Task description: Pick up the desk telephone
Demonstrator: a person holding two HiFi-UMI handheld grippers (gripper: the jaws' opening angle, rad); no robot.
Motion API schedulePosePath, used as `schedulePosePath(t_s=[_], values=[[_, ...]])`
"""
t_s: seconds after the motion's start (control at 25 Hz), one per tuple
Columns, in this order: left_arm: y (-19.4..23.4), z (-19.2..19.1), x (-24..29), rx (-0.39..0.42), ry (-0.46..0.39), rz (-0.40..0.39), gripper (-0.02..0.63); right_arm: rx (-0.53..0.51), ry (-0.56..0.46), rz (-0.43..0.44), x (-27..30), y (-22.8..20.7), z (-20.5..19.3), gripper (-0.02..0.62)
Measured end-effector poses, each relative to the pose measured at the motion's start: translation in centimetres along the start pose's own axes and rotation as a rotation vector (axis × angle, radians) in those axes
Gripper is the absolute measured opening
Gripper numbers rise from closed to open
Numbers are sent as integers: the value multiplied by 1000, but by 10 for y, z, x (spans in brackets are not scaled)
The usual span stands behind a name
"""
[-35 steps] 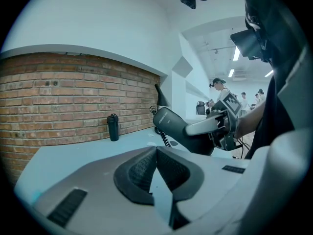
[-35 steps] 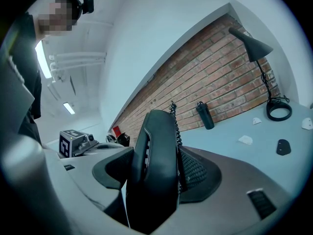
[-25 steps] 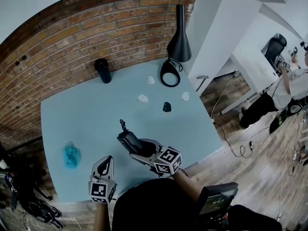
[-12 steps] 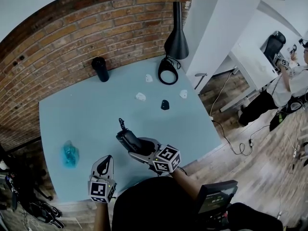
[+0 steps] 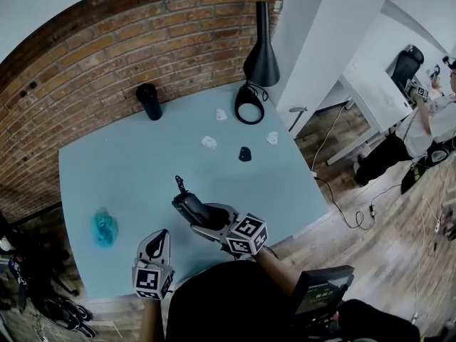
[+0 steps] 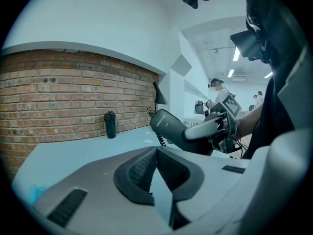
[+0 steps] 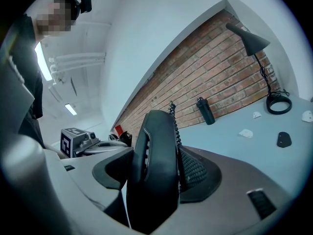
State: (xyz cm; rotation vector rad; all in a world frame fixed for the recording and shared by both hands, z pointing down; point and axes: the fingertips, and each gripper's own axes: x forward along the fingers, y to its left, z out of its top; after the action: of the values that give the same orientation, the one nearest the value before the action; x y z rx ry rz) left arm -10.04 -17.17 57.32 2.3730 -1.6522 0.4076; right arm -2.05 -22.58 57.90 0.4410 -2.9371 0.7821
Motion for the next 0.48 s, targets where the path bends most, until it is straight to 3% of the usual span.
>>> schedulePosePath(t_s=[0.48], values=[[2, -7, -2, -12, 12, 0, 14, -1, 18, 7, 2, 2, -6, 291]])
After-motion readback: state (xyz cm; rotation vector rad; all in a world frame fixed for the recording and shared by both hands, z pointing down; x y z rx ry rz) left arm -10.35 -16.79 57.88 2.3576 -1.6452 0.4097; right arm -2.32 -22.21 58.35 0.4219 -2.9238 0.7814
